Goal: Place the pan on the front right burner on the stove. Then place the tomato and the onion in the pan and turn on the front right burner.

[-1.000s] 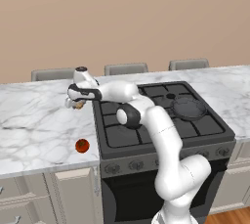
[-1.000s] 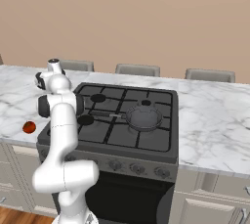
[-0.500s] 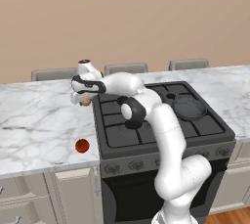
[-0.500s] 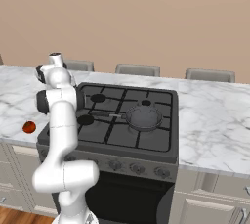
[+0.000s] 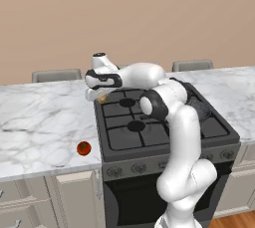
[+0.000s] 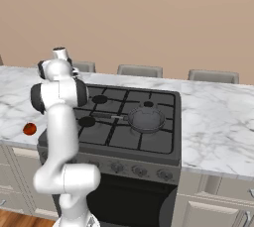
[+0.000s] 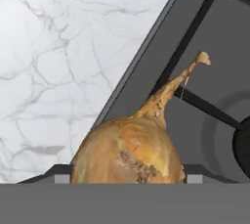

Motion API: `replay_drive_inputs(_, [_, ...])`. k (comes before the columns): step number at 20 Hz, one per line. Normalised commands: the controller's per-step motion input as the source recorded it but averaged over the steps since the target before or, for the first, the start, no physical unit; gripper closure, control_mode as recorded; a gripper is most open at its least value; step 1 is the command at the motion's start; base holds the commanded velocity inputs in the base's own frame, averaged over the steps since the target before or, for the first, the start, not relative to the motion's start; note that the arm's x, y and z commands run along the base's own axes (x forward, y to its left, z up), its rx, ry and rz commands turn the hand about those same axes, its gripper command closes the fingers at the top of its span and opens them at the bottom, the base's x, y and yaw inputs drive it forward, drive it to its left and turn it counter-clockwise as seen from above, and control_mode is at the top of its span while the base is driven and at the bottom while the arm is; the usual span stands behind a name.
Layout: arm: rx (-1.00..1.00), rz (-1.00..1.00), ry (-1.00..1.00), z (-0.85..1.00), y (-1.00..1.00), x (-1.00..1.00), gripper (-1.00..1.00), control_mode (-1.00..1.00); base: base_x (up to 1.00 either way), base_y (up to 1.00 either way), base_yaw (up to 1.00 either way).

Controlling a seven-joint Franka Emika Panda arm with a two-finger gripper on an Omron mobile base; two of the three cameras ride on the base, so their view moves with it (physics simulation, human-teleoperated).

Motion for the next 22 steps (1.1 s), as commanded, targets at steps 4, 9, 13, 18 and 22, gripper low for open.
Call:
replay_drive_inputs(4, [0.00,-0.01,-0.11,0.33,-0.78,-0.59,1.00,-1.00,0.00,0.00,0.00])
replay_drive_inputs(9, [0.00,-0.01,-0.08,0.25,-0.82,-0.52,1.00,-1.00,0.00,0.00,0.00])
replay_drive_inputs(13, [0.00,-0.04,-0.03,0.29,-0.78,-0.33,1.00,-1.00,0.00,0.00,0.00])
replay_drive_inputs(18, [0.00,-0.08,0.00,0.39,-0.70,-0.05,1.00,-1.00,0.00,0.00,0.00])
replay_drive_inputs(22, [0.00,-0.09,0.00,0.39,-0.67,0.00,1.00,-1.00,0.00,0.00,0.00])
